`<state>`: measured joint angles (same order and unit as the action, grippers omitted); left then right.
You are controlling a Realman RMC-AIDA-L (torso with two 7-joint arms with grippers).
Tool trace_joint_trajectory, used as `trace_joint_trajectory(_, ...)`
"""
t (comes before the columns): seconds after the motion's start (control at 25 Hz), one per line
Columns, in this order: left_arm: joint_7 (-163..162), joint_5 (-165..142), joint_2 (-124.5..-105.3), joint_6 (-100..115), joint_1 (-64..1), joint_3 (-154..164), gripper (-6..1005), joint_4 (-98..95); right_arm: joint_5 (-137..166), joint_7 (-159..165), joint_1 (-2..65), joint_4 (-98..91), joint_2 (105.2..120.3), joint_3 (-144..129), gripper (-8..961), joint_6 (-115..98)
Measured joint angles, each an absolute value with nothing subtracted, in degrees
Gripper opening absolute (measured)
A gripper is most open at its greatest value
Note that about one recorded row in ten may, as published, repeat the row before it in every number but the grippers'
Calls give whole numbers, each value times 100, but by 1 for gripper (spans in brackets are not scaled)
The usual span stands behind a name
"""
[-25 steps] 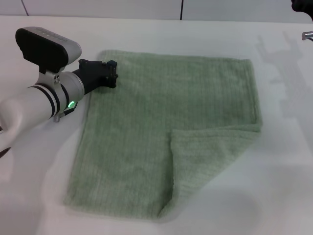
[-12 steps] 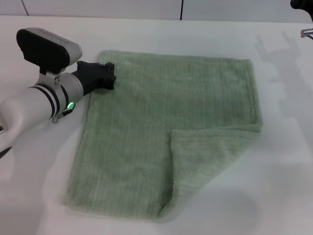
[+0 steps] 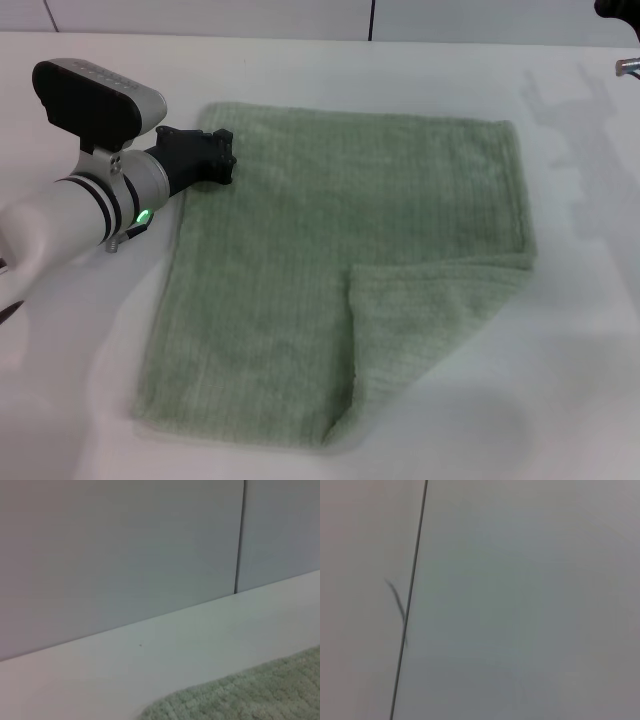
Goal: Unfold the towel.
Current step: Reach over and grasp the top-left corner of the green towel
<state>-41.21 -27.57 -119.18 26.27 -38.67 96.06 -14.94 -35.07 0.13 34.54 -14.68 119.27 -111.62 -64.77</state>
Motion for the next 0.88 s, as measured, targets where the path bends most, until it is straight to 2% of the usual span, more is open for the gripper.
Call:
trace_joint_trajectory(0.4, -4124, -2770, -11918, 2628, -3800, 9606, -2, -1485, -2992, 413, 3244, -2789, 11881, -11285, 728, -5257)
trace_joint_trajectory(0.68, -4133, -2779, -11918, 2668, -3748, 9606, -2, -1511, -1759, 430, 2692, -5041, 11872, -10759, 727, -2666)
trace_joint_trajectory(0.88, -4155, -2782, -11910, 2682, -3732, 9607, -2, -1544, -1400, 430, 2570, -6169, 11872, -10623, 727, -1164)
